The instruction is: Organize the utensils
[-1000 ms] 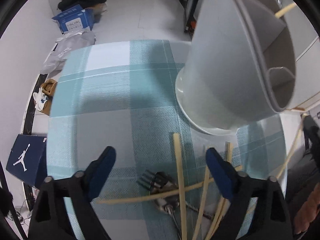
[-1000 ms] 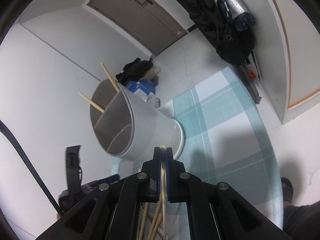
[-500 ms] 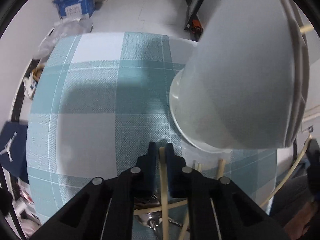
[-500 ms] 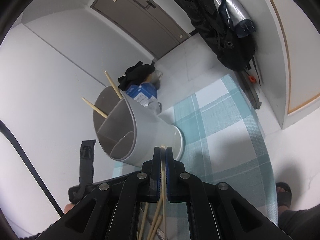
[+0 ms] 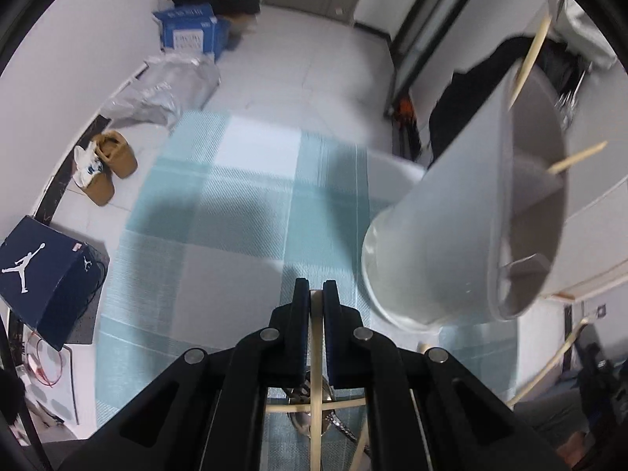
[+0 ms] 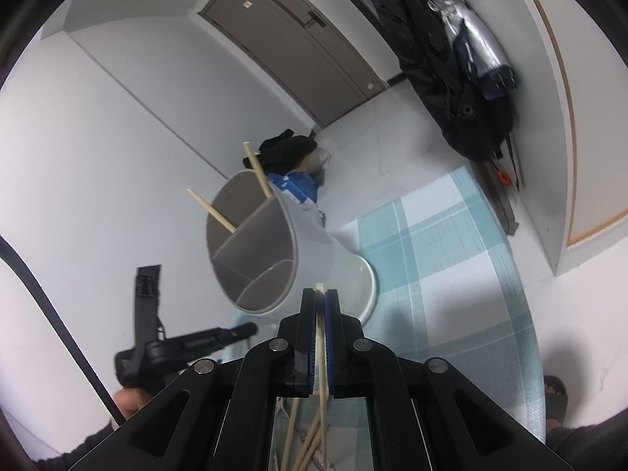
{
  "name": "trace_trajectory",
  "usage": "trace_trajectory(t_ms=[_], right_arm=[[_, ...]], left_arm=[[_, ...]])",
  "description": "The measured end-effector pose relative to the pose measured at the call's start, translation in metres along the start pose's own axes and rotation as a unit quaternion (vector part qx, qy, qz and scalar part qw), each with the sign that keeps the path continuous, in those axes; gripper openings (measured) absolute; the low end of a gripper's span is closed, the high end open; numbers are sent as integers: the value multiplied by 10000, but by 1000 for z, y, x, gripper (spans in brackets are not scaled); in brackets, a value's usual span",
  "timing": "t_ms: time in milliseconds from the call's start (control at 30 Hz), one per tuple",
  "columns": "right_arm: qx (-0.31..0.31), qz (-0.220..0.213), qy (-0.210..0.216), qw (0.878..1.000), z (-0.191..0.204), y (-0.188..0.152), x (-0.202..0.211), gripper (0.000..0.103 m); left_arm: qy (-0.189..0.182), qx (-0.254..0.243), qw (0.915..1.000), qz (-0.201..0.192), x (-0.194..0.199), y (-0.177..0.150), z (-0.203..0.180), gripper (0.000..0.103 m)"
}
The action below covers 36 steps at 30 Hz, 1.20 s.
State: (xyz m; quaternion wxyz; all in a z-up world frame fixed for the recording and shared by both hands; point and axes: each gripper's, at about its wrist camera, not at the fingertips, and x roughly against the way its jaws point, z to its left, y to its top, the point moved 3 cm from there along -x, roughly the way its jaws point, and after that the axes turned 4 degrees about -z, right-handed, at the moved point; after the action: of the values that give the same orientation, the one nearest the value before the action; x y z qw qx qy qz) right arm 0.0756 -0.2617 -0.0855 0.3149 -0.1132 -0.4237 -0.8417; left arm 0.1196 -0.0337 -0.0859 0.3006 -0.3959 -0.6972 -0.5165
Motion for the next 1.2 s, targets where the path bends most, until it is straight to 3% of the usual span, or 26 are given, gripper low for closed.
trace_trajectory(t_ms=[100, 300, 600, 967, 1200], right_arm=[[219, -86, -19, 9997, 9, -1, 4, 3], [450, -116, -145, 9988, 20, -6, 8, 3], [990, -361, -83, 9944, 48, -9, 22, 3], [1419, -572, -71, 9882, 71, -10, 37, 3], [1382, -819, 86, 9870, 82, 16, 54, 3]], left_arm=[[-47, 126, 9991, -405, 26, -3, -1, 3], [-118, 39, 9937, -1113, 35, 20, 4, 3], [-287, 27, 9779, -2069, 81, 25, 3, 3], [-326, -90, 9495, -3119, 132, 28, -11, 3], [-339, -480, 9296, -3638, 150, 41, -32, 3]])
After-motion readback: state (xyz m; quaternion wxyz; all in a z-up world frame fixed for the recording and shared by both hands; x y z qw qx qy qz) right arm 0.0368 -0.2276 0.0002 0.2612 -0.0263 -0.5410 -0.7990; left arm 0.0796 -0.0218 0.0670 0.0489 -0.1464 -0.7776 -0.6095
